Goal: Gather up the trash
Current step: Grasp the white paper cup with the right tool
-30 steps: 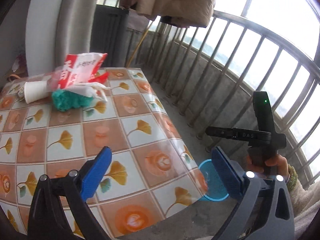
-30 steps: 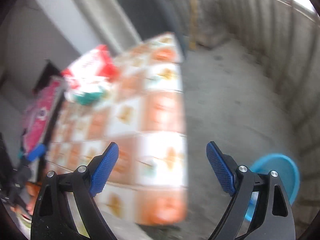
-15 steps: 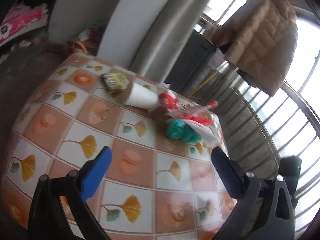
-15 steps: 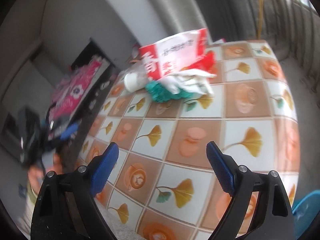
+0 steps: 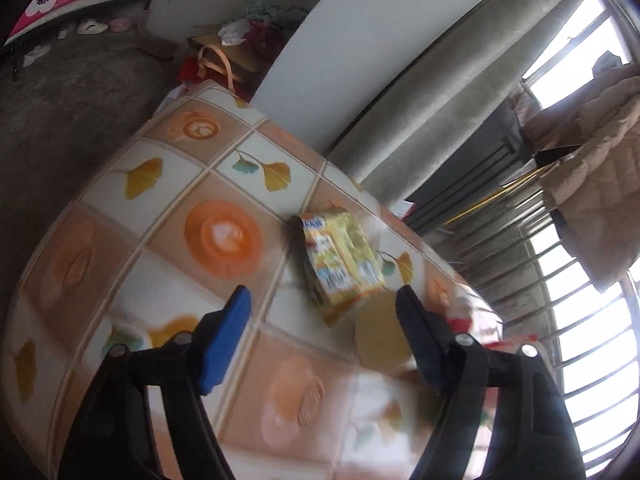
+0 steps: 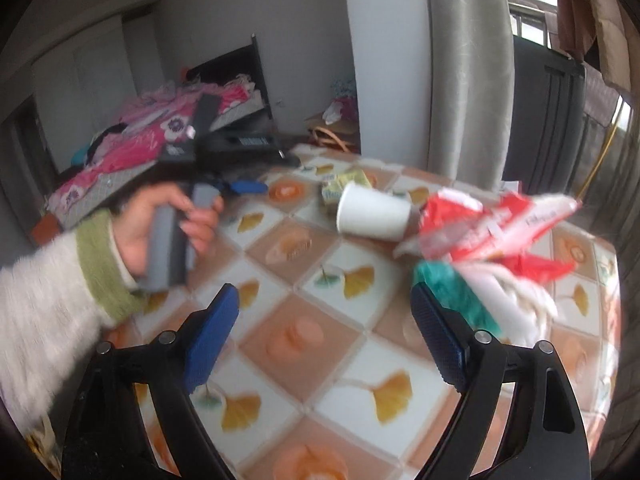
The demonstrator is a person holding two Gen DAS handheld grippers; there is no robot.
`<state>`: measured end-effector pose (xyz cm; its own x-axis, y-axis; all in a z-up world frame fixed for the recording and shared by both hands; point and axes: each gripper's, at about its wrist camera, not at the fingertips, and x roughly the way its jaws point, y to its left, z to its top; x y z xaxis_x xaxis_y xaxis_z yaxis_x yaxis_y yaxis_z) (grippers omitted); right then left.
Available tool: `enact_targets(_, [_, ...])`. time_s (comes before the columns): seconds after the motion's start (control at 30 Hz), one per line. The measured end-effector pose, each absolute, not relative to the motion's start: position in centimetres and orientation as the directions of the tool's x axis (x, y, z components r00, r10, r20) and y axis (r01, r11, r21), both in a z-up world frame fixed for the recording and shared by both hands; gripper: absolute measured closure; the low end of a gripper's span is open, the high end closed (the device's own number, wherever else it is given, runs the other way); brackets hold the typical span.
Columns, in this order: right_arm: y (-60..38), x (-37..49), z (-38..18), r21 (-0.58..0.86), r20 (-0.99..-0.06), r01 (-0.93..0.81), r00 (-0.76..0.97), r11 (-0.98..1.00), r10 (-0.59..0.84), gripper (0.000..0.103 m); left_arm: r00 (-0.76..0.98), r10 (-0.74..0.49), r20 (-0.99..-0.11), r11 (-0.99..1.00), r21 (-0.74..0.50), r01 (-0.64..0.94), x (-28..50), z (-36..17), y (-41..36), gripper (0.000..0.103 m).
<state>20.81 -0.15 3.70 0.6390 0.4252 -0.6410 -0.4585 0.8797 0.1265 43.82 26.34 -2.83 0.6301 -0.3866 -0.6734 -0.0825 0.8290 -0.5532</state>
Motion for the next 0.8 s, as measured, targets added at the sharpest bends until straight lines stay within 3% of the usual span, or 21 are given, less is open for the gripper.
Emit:
enact_targets(0.2, [4.2,27.6,4.0,0.193,-0.638,-0.401,0.642,0.895,0.425,0.022,0.59,-0.374,-0.715,0.874,-0.485,-0.034,50.3,-4.8,24.9,0.038])
enact_targets(0.3, [5.6,31.5,3.3,0.174,-0.663,-0.349,0.65,0.921,0.371,0.022,0.566,-0.315,-0.762,0.932,-0.36,0.034,51.8,-5.6,22.6,0.045])
enact_targets(0.43, [6.6,36.1,1.0,0.133,-0.727,-0.261,0.63,0.956,0.273,0.024,0.552,-0.239,-0.798,0.966,-0.252,0.055,52.3,-7.0,21.2,0.063])
enact_targets(0.5, [6.6,37.7,-0.1,0.116,-0.756,-0.234,0.61,0.965,0.239,0.028,0.573,-0.228,-0.787,0.969,-0.239,0.058,52.1,-7.1,21.2,0.069])
enact_targets(0.67, [6.6,39.6,-2.2,0.041,-0.795,-0.206,0.586,0.978,0.157,0.035,0.594,-0.231,-0.77,0.968,-0.241,0.064,51.2,-7.8,22.2,0.099])
enact_targets(0.77, [6.8,39.2,-2.1,0.016,-0.799,-0.232,0.582,0.973,0.152,0.041,0.603,-0.243,-0.76,0.965,-0.25,0.073,49.9,-8.0,22.5,0.103])
enact_targets(0.8, [6.9,39.0,-2.0,0.013,-0.8,-0.239,0.581,0.971,0.154,0.047,0.604,-0.244,-0.759,0.965,-0.249,0.076,49.5,-8.0,22.5,0.103])
